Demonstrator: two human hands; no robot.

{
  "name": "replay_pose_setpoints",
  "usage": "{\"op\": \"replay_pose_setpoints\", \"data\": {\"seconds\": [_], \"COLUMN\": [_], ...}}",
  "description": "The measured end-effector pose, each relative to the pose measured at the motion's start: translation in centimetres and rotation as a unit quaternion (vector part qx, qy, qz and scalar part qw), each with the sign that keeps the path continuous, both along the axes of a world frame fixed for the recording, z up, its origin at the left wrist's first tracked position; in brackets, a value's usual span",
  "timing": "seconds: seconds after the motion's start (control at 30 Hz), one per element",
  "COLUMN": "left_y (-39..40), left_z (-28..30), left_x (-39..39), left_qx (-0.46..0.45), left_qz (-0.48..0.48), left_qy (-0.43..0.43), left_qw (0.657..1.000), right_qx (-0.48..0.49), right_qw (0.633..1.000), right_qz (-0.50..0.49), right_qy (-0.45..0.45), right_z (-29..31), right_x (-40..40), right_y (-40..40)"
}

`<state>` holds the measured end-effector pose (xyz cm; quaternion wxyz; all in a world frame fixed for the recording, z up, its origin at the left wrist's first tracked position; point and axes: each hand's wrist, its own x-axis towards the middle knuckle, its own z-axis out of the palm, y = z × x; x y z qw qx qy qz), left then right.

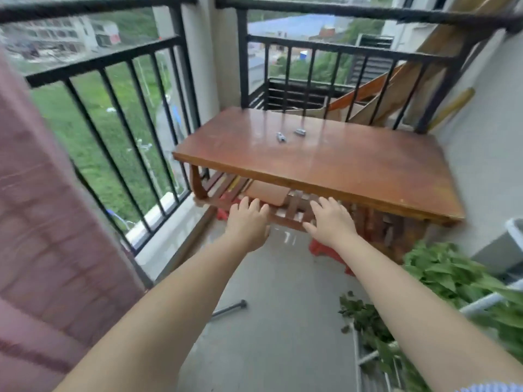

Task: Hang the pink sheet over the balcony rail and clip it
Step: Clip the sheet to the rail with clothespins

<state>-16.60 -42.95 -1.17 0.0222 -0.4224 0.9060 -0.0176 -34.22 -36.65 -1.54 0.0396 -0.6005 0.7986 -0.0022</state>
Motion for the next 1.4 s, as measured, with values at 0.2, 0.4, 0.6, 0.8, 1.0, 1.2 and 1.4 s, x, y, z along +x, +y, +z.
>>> {"op": "replay_pose_setpoints", "data": {"seconds": [0.2,0.4,0.6,0.8,1.0,1.2,1.4], "left_y": [-11.4,-26.5,-39.4,-49.5,-58.8,-64.8,-67.4], "left_z": [-2.3,-3.4,-4.7,-7.5,-13.3,-16.5,-17.4], "left_x": [-10.3,-17.4,-24.6,-32.1,-38.5,-40.6,-39.6], "left_qx": [0.01,0.027,0.076,0.099,0.136,0.198,0.148], "left_qz": [-0.029,-0.031,-0.017,-0.025,0.003,-0.059,-0.099], "left_qy": [-0.013,-0.002,-0.024,-0.044,-0.074,-0.116,-0.053], "left_qw": [0.999,0.999,0.997,0.994,0.988,0.971,0.983], "right_qx": [0.016,0.034,0.04,0.053,0.092,0.102,0.092], "right_qw": [0.997,0.991,0.988,0.987,0.987,0.988,0.989], "right_qz": [-0.069,-0.124,-0.138,-0.133,-0.091,-0.055,-0.029], "right_qy": [0.003,-0.024,-0.053,-0.072,-0.097,-0.1,-0.115], "right_z": [-2.2,-3.3,-3.6,-6.2,-11.7,-15.6,-18.3], "right_x": [-10.0,-17.0,-22.8,-30.4,-37.4,-40.3,-41.1], "right_y": [-8.6,-22.7,-35.6,-47.0,-58.8,-67.1,-70.8]}}
